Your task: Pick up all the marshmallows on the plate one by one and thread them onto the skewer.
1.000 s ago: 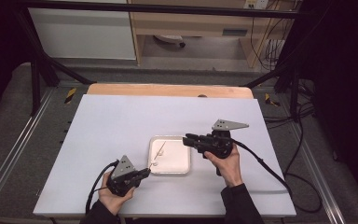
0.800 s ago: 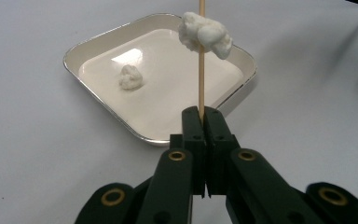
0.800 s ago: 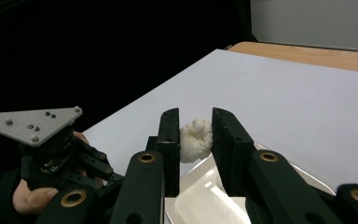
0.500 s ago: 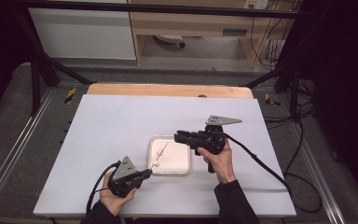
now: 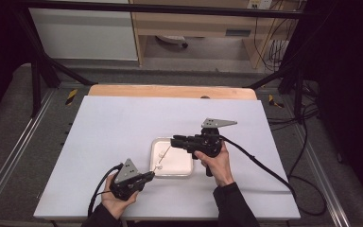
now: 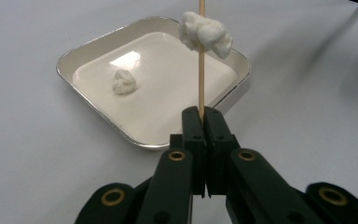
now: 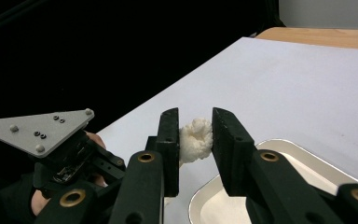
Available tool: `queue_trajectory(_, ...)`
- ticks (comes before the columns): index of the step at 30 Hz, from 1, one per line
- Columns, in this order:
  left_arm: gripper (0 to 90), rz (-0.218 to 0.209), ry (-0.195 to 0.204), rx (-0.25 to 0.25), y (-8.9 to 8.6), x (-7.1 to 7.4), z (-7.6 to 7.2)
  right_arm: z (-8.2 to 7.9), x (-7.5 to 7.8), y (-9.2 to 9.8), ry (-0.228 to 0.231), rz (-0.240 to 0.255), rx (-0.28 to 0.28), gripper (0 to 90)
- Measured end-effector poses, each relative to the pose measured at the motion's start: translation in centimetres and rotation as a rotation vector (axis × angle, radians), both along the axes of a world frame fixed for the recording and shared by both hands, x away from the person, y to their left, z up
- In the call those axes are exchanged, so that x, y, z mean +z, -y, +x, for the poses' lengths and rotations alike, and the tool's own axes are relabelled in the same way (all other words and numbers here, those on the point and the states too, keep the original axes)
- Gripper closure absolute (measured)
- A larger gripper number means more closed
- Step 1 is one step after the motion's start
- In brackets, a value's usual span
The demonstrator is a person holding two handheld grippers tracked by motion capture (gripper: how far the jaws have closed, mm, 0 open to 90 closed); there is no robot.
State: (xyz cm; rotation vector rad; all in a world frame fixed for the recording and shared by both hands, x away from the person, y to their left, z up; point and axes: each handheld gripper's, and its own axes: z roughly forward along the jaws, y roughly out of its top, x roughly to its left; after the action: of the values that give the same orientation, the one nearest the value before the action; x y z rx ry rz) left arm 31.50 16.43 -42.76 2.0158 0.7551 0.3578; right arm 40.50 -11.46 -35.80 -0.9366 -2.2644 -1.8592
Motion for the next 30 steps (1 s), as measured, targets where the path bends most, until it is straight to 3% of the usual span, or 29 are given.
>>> queue_trajectory(19,89.1,0.048,0.009,-0.006,0.3,-0.2,0.0,0.0,-0.9,-0.7,-0.057,-0.017,0.050,76.7)
queue_trajectory(23,89.1,0.033,-0.004,-0.006,0.2,-0.3,0.0,-0.2,-1.2,-0.8,-0.057,-0.027,0.052,78.0)
queue_trajectory(30,89.1,-0.009,-0.037,0.001,0.1,-0.4,0.1,-0.4,-1.9,-1.5,-0.064,0.015,0.049,79.9)
